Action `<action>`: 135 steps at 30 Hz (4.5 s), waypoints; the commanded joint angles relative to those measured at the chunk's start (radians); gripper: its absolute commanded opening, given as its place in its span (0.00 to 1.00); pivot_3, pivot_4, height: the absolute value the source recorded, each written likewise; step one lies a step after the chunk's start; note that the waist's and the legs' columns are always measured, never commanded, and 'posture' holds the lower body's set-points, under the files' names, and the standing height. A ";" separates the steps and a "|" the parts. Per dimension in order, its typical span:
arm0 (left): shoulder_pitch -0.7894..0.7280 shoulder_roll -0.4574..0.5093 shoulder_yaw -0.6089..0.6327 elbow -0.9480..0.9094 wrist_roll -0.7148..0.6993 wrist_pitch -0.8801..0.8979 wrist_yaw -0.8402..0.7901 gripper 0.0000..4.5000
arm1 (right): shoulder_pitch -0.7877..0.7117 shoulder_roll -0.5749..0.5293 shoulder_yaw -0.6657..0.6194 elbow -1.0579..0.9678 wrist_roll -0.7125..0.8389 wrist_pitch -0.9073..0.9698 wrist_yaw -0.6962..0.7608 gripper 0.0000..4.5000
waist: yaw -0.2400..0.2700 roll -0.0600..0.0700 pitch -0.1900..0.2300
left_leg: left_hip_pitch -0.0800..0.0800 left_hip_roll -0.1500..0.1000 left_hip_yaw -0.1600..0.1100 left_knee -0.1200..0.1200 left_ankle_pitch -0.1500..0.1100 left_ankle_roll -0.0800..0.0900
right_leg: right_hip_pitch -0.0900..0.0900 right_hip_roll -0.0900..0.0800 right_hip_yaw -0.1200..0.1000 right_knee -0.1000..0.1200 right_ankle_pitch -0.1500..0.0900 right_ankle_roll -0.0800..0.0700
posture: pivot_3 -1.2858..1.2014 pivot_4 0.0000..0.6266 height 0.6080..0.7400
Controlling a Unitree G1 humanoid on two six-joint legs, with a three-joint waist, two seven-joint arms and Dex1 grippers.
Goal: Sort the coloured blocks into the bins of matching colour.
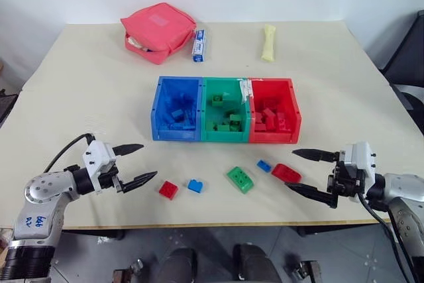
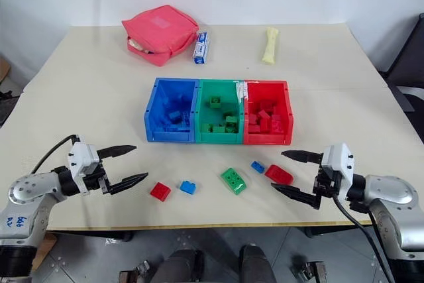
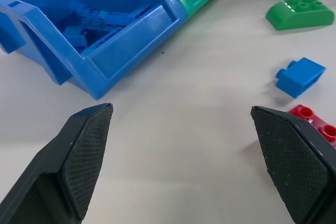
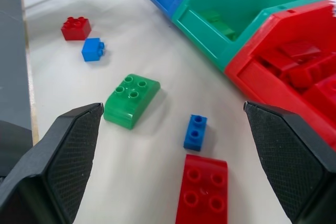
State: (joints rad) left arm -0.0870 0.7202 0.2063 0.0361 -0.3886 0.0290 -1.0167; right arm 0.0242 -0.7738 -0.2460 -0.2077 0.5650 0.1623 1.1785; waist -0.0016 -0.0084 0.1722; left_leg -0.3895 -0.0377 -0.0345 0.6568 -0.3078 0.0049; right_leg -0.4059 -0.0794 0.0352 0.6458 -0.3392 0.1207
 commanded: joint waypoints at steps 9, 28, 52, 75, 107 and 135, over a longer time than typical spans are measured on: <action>-0.062 -0.041 -0.190 -0.113 0.000 -0.025 -0.142 0.99 | 0.219 0.000 -0.220 -0.044 -0.025 -0.042 -0.105 1.00 | 0.021 0.000 0.000 | 0.000 -0.001 -0.001 0.001 0.000 0.001 | 0.002 0.000 -0.001 -0.001 0.000 0.000 | 0.52 0.24 1.00; -0.146 -0.092 -0.272 -0.176 -0.036 -0.018 -0.206 0.99 | 0.114 -0.196 -0.036 -0.346 0.012 0.658 -0.420 1.00 | 0.003 0.001 -0.001 | 0.014 0.001 -0.001 -0.002 -0.005 0.006 | 0.015 0.001 0.000 -0.003 -0.001 -0.002 | 0.52 0.24 1.00; -0.087 -0.099 -0.099 -0.223 -0.142 0.114 -0.043 1.00 | -0.146 -0.058 0.009 -0.226 0.029 0.595 -0.408 0.32 | -0.002 0.001 -0.001 | 0.004 0.000 -0.006 0.002 -0.003 0.003 | 0.012 0.000 -0.005 -0.007 0.000 0.000 | 0.52 0.24 1.00; 0.002 -0.102 0.011 -0.296 -0.148 0.135 0.075 1.00 | -0.592 0.060 0.091 0.105 -0.069 0.468 -0.402 1.00 | 0.001 0.002 -0.001 | 0.000 -0.001 -0.007 0.004 -0.002 0.001 | 0.006 0.000 -0.005 -0.003 0.000 -0.001 | 0.52 0.24 1.00; -0.045 -0.003 -0.123 -0.192 -0.047 0.014 -0.154 1.00 | -0.204 0.063 0.287 -0.107 -0.207 0.543 -0.443 0.91 | 0.002 0.002 0.000 | 0.002 0.000 -0.009 0.002 -0.003 0.002 | 0.011 -0.001 -0.005 -0.009 0.001 0.000 | 0.52 0.24 1.00; 0.342 -0.092 0.270 -0.354 -0.185 0.151 0.134 1.00 | -1.017 0.616 0.558 0.397 -0.295 0.455 -0.517 0.10 | -0.030 0.002 -0.001 | -0.002 -0.001 -0.007 -0.004 0.001 -0.003 | -0.004 0.000 -0.005 0.001 -0.001 -0.004 | 0.52 0.24 1.00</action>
State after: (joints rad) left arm 0.2326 0.6403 0.4378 -0.3132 -0.5808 0.2053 -0.8943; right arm -0.9611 -0.1854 0.3061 0.1217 0.3210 0.7051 0.6965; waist -0.0315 -0.0069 0.1712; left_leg -0.3914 -0.0391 -0.0410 0.6527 -0.3068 0.0018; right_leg -0.4098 -0.0798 0.0301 0.6470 -0.3403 0.1165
